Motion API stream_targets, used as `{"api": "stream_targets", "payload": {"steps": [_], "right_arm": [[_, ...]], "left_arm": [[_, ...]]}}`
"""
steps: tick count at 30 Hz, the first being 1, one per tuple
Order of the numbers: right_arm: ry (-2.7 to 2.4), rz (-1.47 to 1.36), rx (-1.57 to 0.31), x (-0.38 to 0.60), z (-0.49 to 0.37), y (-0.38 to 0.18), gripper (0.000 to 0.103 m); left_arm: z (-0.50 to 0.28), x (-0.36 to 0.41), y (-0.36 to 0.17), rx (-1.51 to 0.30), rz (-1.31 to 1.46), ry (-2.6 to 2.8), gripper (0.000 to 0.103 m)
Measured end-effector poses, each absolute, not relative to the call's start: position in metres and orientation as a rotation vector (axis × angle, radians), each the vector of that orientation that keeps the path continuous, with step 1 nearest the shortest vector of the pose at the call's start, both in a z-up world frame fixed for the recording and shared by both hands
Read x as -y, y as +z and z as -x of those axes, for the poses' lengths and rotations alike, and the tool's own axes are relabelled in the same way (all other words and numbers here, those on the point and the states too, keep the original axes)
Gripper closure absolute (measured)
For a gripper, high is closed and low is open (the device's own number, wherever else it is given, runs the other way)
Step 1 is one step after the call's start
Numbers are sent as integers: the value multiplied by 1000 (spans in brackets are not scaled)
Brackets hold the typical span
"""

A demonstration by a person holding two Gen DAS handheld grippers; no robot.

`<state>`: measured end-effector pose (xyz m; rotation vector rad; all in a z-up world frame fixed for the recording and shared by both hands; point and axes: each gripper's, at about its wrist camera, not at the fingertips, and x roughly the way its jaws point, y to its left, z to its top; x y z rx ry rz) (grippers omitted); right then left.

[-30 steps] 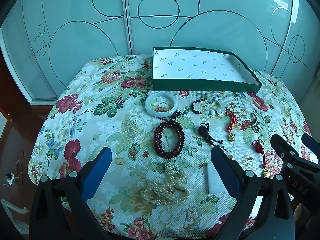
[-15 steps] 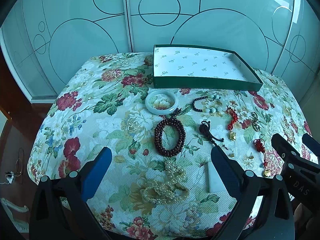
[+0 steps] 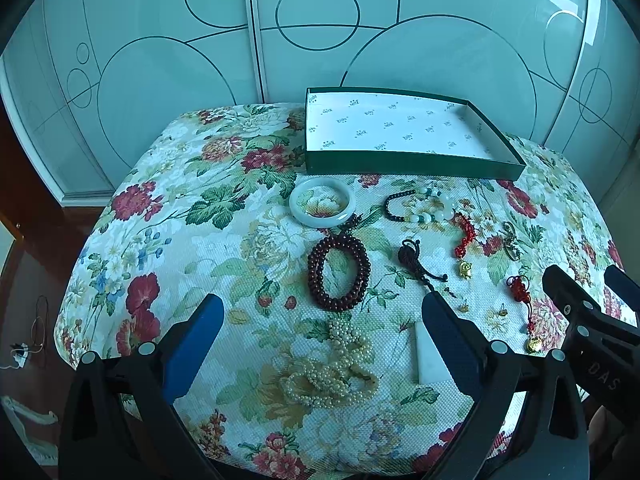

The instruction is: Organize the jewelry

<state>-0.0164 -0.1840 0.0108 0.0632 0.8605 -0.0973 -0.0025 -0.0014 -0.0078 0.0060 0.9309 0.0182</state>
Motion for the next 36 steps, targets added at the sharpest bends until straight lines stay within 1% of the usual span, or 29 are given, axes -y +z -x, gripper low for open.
{"api": "stream_targets", "payload": {"steps": [22,27,33,35,36], "right_arm": [[-97,-64,-868,183,17,9,2],[-123,-86,-873,197,14,5,2],[-178,-185,-905,236,12,-3,2],[-187,-190,-918,241,13,-8,7],[-187,-183,-930,240,14,-11,18]], "left_arm": [[2,4,-11,-940,-12,18,4],[-3,-6,-12,-943,14,49,4],[-14,-29,-17,-964,64,92,4],[-15,-33,-19,-965,68,97,4],[-15,-33,-21,-968,65,98,4]]}}
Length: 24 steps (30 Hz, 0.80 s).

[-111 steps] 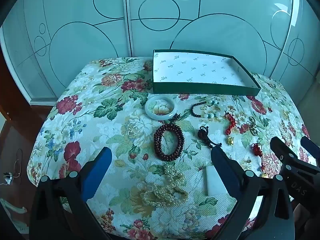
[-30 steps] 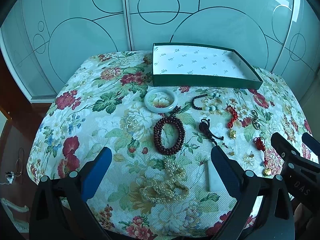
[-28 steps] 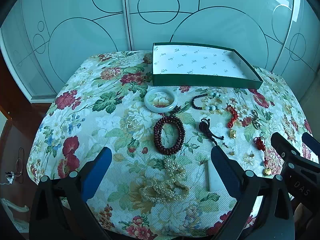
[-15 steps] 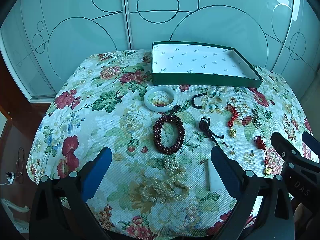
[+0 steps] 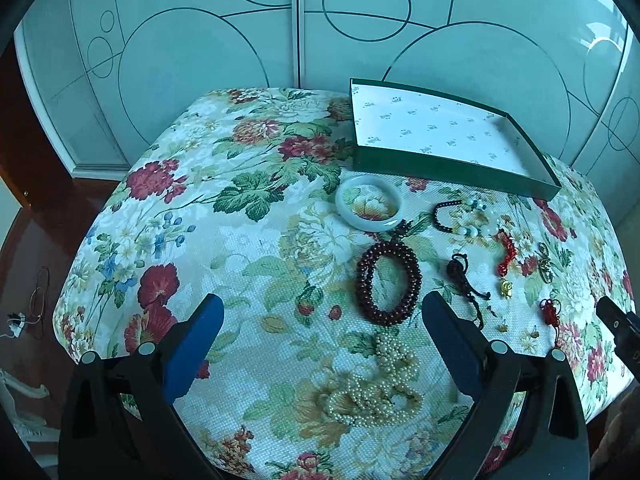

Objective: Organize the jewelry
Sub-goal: 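Lower the right gripper onto the red tassel gold pendant and grasp its cord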

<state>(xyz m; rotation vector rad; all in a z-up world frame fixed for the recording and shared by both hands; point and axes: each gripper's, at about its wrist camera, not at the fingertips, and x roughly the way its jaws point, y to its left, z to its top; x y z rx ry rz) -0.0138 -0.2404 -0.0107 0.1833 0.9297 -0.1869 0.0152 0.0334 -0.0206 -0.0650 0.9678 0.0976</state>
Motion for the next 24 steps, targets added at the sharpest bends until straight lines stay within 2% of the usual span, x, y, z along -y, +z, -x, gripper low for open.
{"api": "stream_targets", "payload": {"steps": [1,4,12,24], "right_arm": [[-182,-176,-945,239,15,-14,27],[-154,-162,-987,234,18,-25,38],[-82,-115,-1043,212,25,-44,53],[-80,-88,-1030,206,10,-48,55]], "left_arm": [[-15,-33,-22,-969,59,98,4],[-12,-34,-26,-977,51,97,5],[-8,-42,-35,-998,65,114,5],[-11,-41,-38,-1005,56,107,5]]}}
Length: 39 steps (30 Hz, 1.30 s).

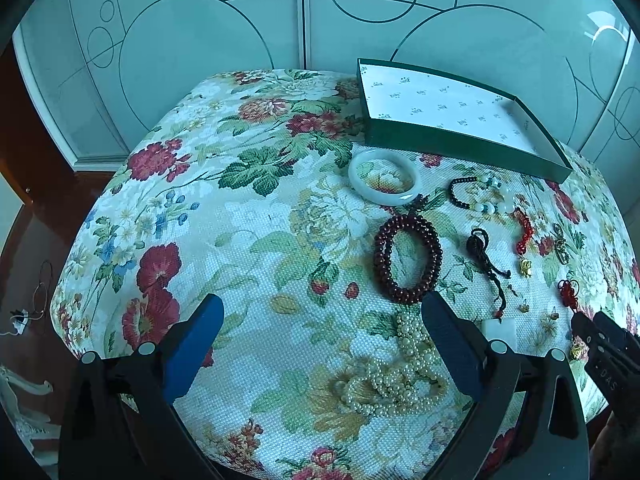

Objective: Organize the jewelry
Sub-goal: 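Lower the right gripper onto the red tassel gold pendant and grasp its cord, then hold the red tassel pendant in the right gripper while the left gripper grasps the pearl necklace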

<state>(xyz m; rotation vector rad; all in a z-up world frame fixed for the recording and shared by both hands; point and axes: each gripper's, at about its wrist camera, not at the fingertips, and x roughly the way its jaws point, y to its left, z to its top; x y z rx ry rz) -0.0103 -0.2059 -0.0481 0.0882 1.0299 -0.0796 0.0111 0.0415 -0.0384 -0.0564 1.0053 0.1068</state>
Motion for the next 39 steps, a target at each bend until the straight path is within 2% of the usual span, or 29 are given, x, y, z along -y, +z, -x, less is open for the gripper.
{"api": "stream_targets", "payload": {"steps": [3,4,12,15,17,19,20,39], "right_arm": [[-87,-79,-1025,206,5,-49,56],[-84,-81,-1027,205,3,-50,61],[-60,-65,-1024,196,-7,-55,65],[-53,-75,-1032,197,-10,-58,77],[-50,-85,-1030,198,-9,-60,79],[-51,-77,-1030,198,-10,-60,93],[-52,-82,-1029,199,-10,-59,94],[-41,-139,-990,209,-1,-52,95]], "left_arm": [[-12,-42,-39,-1004,56,108,5],[-11,-42,-39,-1005,56,107,5],[-12,-45,-40,-1009,57,108,5],[-13,-45,-40,-1010,57,108,5],[-13,-45,-41,-1010,58,108,5],[-13,-46,-42,-1012,60,109,5],[-13,-47,-43,-1014,62,110,5],[-1,-28,-54,-1066,37,61,5]]}}
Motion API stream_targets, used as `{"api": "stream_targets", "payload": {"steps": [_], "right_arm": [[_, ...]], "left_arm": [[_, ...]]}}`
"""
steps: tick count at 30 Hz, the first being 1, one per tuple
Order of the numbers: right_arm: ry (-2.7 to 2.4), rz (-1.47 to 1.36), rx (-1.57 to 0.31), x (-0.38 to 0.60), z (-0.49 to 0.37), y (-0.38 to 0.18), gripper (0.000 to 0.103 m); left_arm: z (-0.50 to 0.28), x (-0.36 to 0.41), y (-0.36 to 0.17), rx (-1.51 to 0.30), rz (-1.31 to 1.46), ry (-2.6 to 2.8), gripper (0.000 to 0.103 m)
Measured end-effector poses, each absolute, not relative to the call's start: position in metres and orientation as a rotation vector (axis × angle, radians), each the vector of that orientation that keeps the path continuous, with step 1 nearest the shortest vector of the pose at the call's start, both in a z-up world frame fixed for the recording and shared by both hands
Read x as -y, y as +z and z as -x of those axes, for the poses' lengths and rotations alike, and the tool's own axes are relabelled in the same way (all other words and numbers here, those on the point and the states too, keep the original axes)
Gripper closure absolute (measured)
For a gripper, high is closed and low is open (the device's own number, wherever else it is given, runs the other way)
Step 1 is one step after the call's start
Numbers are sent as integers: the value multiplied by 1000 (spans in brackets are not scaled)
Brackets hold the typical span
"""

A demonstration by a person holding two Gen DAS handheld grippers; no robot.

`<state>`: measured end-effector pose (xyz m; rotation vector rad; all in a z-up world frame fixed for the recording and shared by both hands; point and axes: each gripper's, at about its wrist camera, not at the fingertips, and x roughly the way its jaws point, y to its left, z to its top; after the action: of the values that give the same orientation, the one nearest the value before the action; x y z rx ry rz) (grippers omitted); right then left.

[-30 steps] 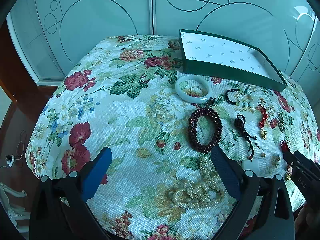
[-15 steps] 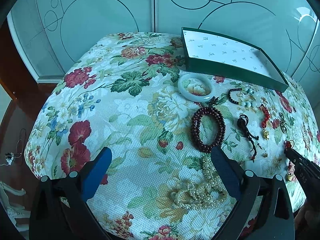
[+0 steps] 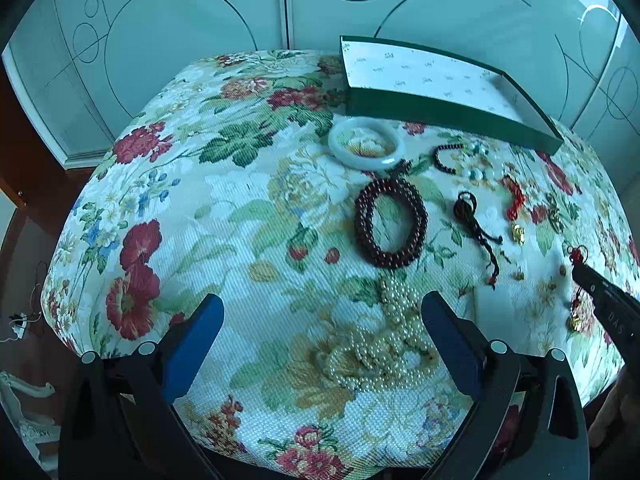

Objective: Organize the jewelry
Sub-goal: 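Hold the red tassel pendant in the right gripper while the left gripper grasps the pearl necklace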

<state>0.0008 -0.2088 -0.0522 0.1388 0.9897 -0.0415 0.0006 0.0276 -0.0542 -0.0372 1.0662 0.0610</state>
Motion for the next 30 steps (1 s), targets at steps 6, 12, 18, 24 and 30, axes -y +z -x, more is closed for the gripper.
{"api": "stream_targets", "payload": {"steps": [6,12,18,24,30], "right_arm": [[-38,-145,-980,210,3,-49,95],[-32,-141,-982,207,4,-48,95],[-31,-145,-982,207,5,-47,95],[-33,-150,-982,207,4,-48,95],[-25,-150,-981,207,4,-48,95]], "left_arm": [[-1,-23,-63,-1079,30,47,5],[-1,-16,-73,-1104,22,16,21],[0,-14,-74,-1082,-2,11,43],[0,-12,-71,-1049,-7,-28,86],[0,-17,-69,-1039,56,-76,94]]}}
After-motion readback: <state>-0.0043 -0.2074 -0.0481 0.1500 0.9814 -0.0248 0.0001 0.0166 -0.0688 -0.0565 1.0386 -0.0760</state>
